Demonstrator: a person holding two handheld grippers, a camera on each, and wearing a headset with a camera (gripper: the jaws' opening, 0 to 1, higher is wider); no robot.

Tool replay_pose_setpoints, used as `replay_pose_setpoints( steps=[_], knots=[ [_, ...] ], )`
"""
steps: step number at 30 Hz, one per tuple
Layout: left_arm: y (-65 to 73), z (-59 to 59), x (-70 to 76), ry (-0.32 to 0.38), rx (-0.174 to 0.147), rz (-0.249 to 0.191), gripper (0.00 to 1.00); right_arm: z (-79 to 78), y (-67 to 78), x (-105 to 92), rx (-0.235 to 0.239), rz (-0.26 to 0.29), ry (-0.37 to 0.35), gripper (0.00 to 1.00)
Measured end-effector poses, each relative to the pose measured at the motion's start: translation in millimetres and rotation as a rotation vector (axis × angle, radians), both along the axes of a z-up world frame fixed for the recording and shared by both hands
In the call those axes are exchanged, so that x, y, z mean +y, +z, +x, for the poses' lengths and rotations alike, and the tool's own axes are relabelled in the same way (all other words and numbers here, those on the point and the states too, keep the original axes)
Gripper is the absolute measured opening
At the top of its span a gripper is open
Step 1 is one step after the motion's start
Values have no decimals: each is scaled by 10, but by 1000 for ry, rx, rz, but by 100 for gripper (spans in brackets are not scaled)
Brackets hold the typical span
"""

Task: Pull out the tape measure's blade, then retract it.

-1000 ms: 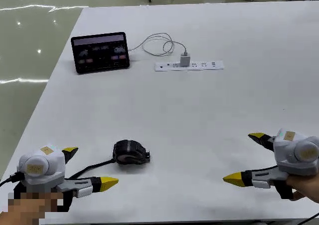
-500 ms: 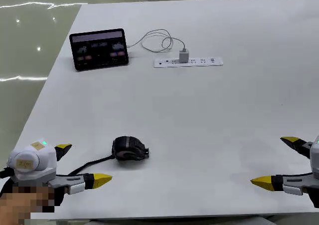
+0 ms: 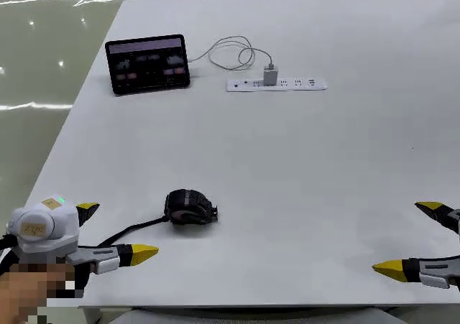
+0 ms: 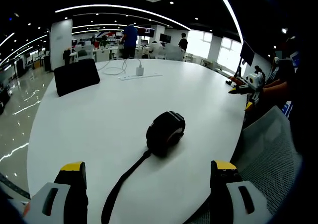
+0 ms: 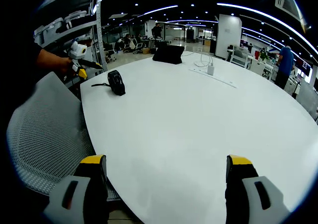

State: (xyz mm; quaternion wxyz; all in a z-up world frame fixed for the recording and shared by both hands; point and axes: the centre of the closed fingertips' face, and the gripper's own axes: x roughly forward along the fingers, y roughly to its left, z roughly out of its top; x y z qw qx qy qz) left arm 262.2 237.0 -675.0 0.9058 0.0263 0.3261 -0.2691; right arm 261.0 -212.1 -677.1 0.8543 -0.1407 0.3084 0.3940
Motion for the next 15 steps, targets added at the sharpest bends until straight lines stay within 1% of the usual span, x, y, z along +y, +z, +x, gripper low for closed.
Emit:
replay_pose_setpoints(
  steps=[2,7,11,12,13,15],
  knots=[
    [-3,4,-11,3,4,-7,100,2,7,-1,-3,-1,0,96],
    [-1,4,-50,-11,5,-9,100,-4,15,-6,-4,-3,3,95],
    [5,9,-45,-12,7,-10,100,-23,16,-3,-4,-6,2,95],
    [-7,-1,-42,-9,23,-11,100,-27,19,2,-5,-5,4,95],
    [-10,3,-42,-10,24,-10,100,-28,18,3,-5,-5,4,95],
    [-22,-10,-50,-16,35,-8,100,-38,14,9,-4,-3,2,96]
  ],
)
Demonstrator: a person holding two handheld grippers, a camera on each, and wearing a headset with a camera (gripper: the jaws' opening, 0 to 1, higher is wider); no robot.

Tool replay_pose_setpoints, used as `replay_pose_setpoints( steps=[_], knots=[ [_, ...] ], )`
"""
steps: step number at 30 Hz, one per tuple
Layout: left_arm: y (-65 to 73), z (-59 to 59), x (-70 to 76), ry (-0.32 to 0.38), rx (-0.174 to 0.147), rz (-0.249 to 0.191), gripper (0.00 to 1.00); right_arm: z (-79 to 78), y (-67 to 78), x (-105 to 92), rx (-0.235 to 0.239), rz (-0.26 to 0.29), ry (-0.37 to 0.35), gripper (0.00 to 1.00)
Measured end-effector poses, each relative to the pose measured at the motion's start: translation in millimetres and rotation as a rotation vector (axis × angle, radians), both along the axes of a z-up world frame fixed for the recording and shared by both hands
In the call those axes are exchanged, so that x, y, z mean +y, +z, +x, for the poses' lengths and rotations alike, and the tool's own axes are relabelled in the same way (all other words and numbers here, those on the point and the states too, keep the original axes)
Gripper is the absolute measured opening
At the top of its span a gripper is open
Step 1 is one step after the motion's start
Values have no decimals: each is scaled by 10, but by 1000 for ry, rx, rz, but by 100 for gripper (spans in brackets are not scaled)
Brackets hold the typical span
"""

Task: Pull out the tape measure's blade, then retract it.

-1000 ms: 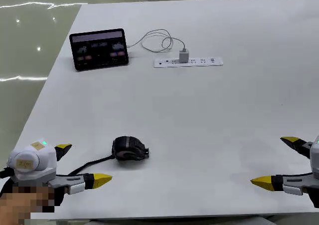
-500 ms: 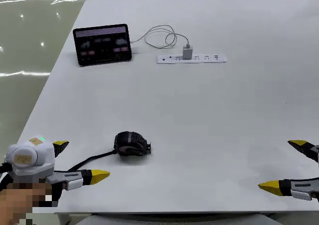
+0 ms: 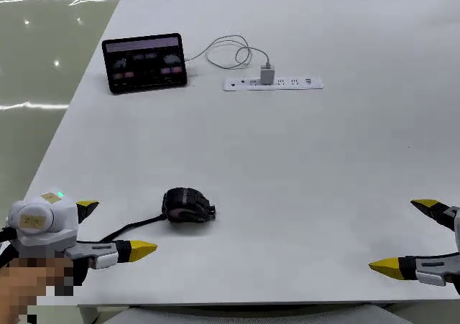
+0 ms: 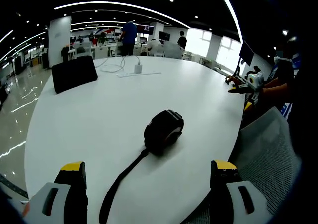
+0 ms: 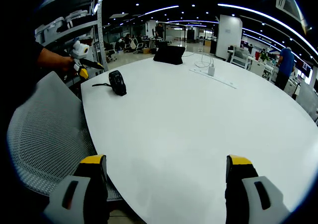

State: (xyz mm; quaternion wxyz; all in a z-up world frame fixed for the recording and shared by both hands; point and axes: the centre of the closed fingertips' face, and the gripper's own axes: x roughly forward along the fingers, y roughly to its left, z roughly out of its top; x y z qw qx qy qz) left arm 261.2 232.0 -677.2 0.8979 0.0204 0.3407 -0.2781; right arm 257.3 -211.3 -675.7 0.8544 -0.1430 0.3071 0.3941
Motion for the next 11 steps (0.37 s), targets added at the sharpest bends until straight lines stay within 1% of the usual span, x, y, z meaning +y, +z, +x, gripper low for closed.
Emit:
replay_pose_setpoints(
  steps=[2,11],
  knots=[
    [5,1,-10,-5,-5,2,100,-5,0,7,0,1,-2,97],
    [1,-36,-35,-17,3,-1,100,-11,17,16,2,4,0,97]
  ],
)
